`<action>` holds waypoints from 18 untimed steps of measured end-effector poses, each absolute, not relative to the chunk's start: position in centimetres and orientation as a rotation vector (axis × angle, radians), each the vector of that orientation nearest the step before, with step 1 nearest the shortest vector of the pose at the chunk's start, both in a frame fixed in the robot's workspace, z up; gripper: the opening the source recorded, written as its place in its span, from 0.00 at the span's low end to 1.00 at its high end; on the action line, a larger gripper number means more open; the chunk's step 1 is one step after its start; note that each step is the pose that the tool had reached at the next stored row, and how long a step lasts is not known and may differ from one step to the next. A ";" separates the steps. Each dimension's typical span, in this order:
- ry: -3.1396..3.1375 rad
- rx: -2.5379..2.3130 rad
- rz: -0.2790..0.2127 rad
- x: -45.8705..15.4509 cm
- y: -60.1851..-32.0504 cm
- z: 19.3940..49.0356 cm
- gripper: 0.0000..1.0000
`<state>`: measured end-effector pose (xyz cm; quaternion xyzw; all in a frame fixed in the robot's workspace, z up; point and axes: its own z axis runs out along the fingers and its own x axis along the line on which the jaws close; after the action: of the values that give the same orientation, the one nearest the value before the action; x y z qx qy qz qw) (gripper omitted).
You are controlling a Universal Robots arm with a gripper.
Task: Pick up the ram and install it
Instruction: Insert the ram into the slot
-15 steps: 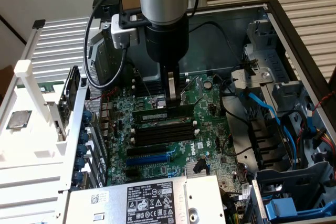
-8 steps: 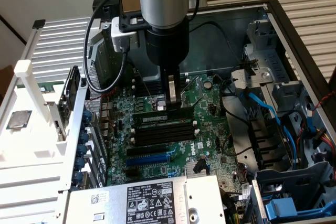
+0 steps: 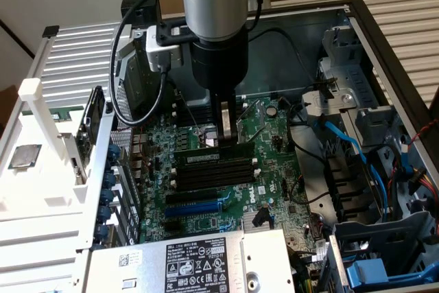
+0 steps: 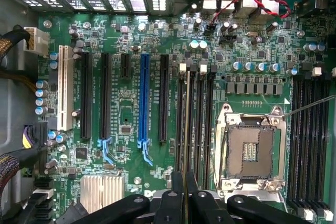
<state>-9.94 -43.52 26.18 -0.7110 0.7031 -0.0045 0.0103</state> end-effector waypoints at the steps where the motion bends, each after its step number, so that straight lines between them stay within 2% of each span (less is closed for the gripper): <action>1: 2.194 -2.219 -0.014 -9.9 -43.5 26.2 0.13; 18: 2.195 -2.220 -0.016 -9.9 -43.2 25.5 0.13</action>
<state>-9.87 -43.22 25.48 -0.7111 0.7030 -0.0050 0.0099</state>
